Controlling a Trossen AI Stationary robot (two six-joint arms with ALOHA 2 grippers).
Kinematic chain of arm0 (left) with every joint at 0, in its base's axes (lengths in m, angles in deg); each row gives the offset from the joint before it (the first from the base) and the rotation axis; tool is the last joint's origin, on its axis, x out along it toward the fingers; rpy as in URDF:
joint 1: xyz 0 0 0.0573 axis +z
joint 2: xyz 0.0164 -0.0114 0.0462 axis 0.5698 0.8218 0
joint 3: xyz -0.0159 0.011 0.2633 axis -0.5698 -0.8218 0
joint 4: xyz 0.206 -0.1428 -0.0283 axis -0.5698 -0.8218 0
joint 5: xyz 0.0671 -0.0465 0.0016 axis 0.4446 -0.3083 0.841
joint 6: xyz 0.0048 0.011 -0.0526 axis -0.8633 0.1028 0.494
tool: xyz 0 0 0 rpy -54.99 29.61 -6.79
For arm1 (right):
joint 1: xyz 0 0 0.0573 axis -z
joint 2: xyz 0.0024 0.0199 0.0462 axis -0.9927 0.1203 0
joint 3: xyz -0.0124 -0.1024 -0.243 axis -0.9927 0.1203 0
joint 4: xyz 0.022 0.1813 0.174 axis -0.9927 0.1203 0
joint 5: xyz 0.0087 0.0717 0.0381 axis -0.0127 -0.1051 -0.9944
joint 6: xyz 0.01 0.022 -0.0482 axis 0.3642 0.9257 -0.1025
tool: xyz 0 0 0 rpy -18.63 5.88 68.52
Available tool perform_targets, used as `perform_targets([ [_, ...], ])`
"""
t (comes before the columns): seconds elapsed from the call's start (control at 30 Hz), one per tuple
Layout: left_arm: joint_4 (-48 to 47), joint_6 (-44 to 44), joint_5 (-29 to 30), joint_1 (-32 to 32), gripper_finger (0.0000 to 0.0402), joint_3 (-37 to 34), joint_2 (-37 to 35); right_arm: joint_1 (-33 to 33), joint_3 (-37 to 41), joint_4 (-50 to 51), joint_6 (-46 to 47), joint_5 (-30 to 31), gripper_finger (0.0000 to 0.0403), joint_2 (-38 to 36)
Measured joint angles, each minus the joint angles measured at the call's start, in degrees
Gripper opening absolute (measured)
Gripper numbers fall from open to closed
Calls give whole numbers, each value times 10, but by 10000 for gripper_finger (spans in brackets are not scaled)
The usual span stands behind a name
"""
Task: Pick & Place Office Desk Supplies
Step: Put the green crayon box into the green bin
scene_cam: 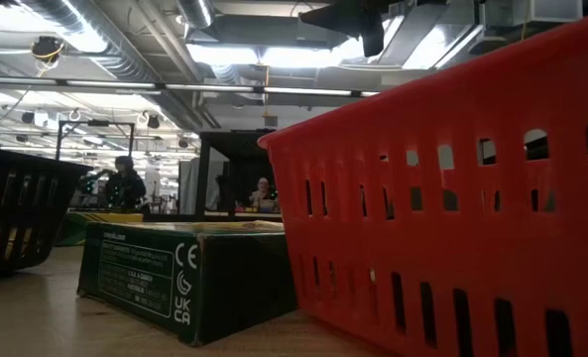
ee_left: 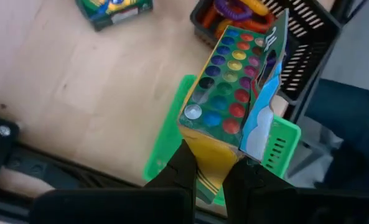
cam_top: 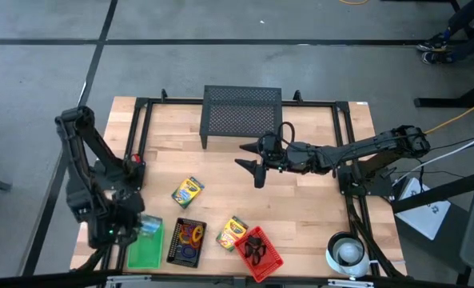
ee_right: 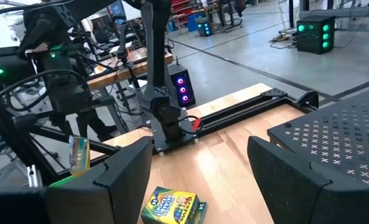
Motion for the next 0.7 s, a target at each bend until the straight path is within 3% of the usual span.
perform_targets([
  [0.43,57,-48,-121,63,33,0,112,0,0,1,-5,-1,268,14],
  [0.7,39,-36,-75,74,33,1,128,0,0,-2,-5,-1,268,31],
])
